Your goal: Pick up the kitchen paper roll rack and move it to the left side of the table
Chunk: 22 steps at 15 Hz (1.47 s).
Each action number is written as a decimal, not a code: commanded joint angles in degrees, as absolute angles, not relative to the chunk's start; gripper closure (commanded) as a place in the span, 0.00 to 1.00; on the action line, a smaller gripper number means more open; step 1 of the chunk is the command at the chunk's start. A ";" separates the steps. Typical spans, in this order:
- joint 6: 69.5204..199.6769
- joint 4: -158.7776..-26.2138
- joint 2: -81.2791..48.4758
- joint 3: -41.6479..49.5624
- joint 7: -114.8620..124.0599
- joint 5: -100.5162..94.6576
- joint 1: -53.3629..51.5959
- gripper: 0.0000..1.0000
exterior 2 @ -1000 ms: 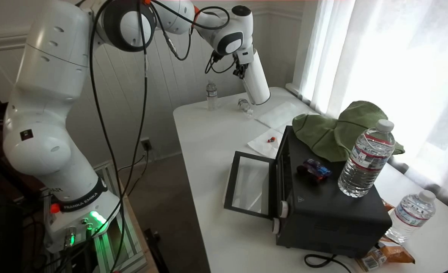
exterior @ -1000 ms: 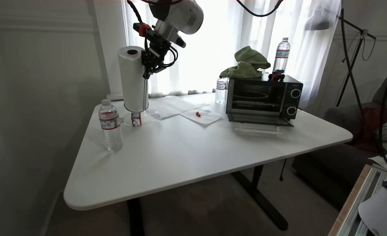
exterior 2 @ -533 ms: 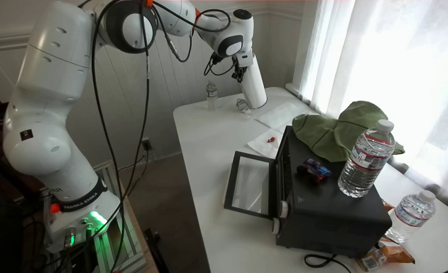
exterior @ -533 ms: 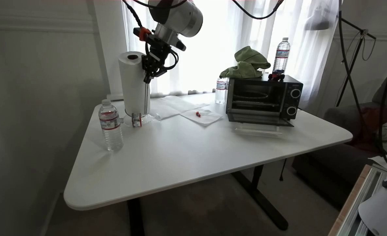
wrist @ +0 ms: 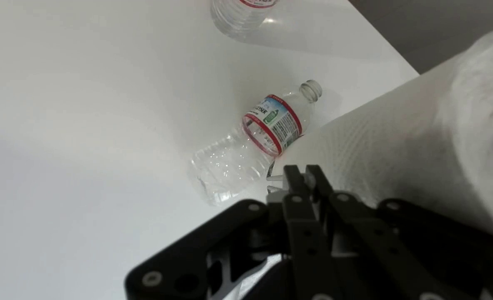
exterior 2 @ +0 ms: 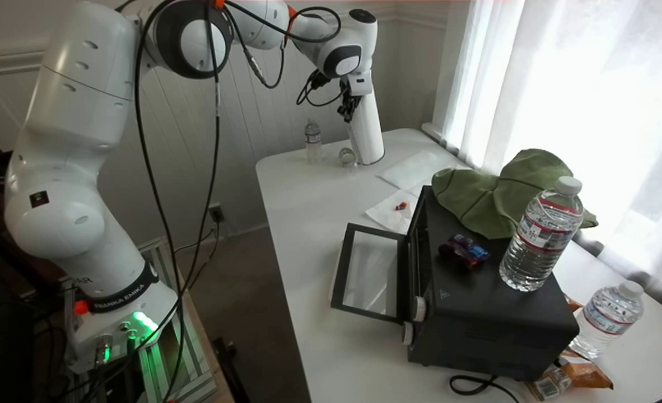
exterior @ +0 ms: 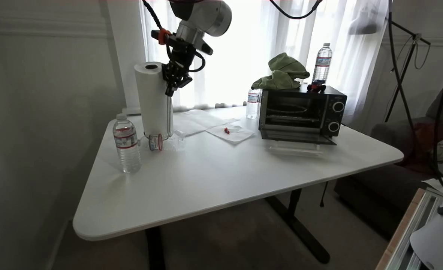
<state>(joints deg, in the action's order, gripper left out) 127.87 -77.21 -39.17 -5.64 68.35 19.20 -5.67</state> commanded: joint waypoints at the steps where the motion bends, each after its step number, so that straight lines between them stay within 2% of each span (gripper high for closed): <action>1: 123.22 -74.28 -39.54 -5.20 69.90 20.42 -6.03 0.98; 16: 119.61 -72.42 -41.78 -5.23 70.09 20.90 -5.80 0.98; 17: 119.64 -72.33 -41.86 -5.25 70.08 20.93 -5.81 0.77; 18: 119.64 -72.26 -41.86 -5.27 70.13 21.01 -5.81 0.66; 22: 120.28 -71.40 -41.80 -5.32 69.94 21.33 -5.69 0.41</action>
